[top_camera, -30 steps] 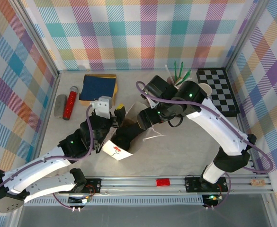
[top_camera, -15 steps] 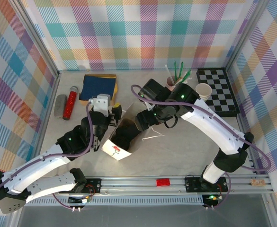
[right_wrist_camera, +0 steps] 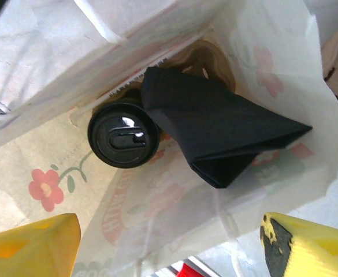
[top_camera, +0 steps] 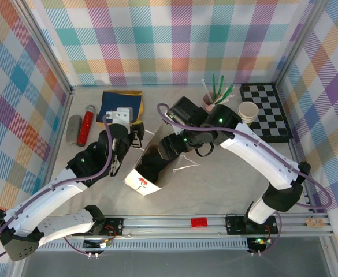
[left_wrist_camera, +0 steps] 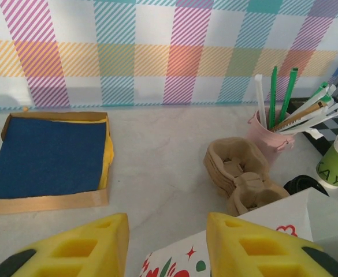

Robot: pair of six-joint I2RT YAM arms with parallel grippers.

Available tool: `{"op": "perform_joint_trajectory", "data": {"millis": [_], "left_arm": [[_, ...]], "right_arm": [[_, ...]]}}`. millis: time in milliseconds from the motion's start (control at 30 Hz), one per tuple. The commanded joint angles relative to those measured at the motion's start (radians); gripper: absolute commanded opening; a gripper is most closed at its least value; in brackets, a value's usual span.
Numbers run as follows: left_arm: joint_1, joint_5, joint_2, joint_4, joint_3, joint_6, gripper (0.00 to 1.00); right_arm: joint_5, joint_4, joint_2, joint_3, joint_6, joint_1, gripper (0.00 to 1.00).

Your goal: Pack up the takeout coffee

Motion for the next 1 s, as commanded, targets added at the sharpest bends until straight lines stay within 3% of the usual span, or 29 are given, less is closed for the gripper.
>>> {"op": "perform_joint_trajectory", "data": {"millis": [0,33,133,400,667,833,967], "left_arm": [[0.012,0.021,0.001,-0.042,0.042,-0.027,0.53],[0.013,0.021,-0.001,-0.045,0.049,-0.027,0.60],[0.018,0.018,-0.006,-0.054,0.070,-0.029,0.69],[0.029,0.026,0.002,-0.083,0.134,-0.022,0.72],[0.053,-0.027,0.048,-0.138,0.252,0.071,0.86],[0.088,-0.031,0.098,-0.252,0.377,0.100,0.92],[0.179,0.013,0.179,-0.456,0.518,0.073,0.94]], "right_arm": [[-0.020,0.034,-0.025,-0.006,-0.024,0.010,0.81],[-0.016,0.036,-0.029,-0.004,-0.023,0.010,0.81],[-0.007,0.040,-0.036,-0.003,-0.027,0.010,0.81],[0.013,0.032,-0.042,-0.012,-0.025,0.010,0.81],[0.017,0.052,-0.058,0.001,-0.023,0.010,0.82],[0.029,0.074,-0.076,-0.005,0.002,0.010,0.85],[0.016,0.115,-0.102,-0.027,0.047,0.011,0.88]]}}
